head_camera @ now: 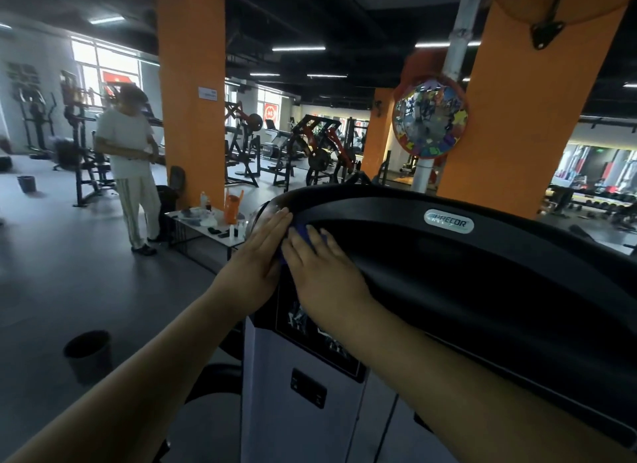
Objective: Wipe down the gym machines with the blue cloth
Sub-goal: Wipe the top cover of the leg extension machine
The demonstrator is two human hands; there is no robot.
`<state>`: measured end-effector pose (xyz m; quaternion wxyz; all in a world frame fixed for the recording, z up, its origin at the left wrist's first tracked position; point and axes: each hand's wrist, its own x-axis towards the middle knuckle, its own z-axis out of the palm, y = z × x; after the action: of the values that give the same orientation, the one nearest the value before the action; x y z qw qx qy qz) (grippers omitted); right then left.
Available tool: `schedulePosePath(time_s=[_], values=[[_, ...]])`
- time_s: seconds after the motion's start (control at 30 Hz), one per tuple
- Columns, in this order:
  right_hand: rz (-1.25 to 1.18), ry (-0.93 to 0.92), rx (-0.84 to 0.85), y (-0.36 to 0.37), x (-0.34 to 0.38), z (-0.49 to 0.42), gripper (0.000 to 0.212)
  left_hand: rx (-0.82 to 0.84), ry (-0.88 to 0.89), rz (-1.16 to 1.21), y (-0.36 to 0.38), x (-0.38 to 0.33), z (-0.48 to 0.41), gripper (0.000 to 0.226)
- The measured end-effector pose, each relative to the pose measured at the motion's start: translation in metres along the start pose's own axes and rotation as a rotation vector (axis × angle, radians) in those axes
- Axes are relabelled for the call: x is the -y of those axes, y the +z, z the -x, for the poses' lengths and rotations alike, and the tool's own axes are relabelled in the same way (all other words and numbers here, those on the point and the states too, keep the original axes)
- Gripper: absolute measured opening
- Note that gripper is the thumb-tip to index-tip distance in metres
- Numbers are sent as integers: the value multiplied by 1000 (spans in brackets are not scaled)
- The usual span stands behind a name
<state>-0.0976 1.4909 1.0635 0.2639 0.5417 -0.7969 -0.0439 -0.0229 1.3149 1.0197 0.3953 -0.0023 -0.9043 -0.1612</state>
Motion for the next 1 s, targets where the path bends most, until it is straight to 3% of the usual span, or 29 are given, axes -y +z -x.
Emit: schedulePosePath(time_s=[0.07,0.2,0.47,0.6,0.67,0.83,1.0], values=[[-29,1,29,-11,-15,3,65,4,12,-6,0,4,-1,79],[-74,270,44,-24,-47,6,64,-20,-6,-26,5,6,-3,72],[-28,236,134,-28,-43,18,74,-73,-68,-16,17,-3,-5,68],[29,362,-49,-20,-65,78,61,-93,-16,-90,21,-21,1,68],[19,401,6,-21,-65,81,65,-82,42,-128,28,-34,1,66],[18,262,46,-29,-71,55,61,-48,152,-133,49,-64,-11,61],[135,200,-23,-21,-107,124,65,-56,96,-79,52,-69,-10,58]])
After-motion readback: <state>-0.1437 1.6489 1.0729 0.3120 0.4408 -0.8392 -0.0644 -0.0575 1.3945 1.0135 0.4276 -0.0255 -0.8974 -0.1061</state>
